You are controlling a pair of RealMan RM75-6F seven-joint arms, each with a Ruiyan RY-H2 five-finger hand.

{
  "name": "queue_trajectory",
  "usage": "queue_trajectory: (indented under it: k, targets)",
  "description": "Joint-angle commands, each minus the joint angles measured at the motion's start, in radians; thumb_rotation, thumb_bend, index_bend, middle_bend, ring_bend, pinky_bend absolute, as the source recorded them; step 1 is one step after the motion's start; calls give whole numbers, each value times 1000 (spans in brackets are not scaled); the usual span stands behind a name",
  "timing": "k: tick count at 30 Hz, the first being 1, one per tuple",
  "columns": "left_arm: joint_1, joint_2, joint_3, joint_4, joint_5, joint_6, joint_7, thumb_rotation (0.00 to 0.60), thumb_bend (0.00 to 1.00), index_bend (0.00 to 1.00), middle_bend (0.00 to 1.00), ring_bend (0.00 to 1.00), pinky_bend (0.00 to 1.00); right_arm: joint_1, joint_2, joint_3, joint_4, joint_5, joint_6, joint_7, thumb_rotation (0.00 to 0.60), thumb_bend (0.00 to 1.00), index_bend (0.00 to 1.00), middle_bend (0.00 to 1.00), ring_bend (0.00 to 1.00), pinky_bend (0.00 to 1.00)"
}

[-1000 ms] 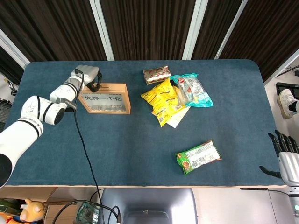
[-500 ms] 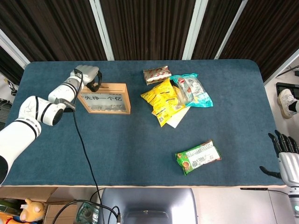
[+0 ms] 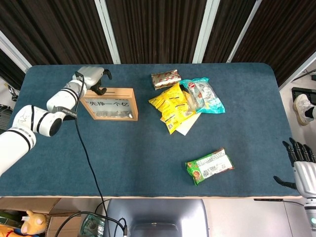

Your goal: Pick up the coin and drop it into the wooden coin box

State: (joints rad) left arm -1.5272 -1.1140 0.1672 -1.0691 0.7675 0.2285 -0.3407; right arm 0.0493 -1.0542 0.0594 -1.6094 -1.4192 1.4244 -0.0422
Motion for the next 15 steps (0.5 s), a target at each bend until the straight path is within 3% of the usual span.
queue_trajectory:
  k: [1, 4, 8, 11, 15]
  targets:
    - [140, 144, -106, -273, 82, 343, -1, 600, 432, 107, 444, 456, 786, -1, 4, -6, -3, -10, 0, 5, 600, 174, 0, 0, 0, 0]
    - [252, 234, -128, -447, 181, 551, 8, 600, 432, 19, 212, 179, 449, -4, 8, -12, -8, -25, 6, 12, 600, 174, 0, 0, 0, 0]
    - [473, 341, -84, -684, 383, 872, 61, 600, 431, 0, 28, 4, 187, -11, 17, -21, -17, -49, 23, 24, 600, 174, 0, 0, 0, 0]
    - [661, 357, 9, -760, 542, 1060, 134, 600, 424, 0, 0, 0, 120, -16, 25, -30, -27, -66, 30, 28, 600, 174, 0, 0, 0, 0]
    - [875, 294, 107, -755, 659, 1202, 223, 600, 414, 0, 0, 0, 71, -25, 31, -38, -39, -83, 45, 27, 600, 175, 0, 0, 0, 0]
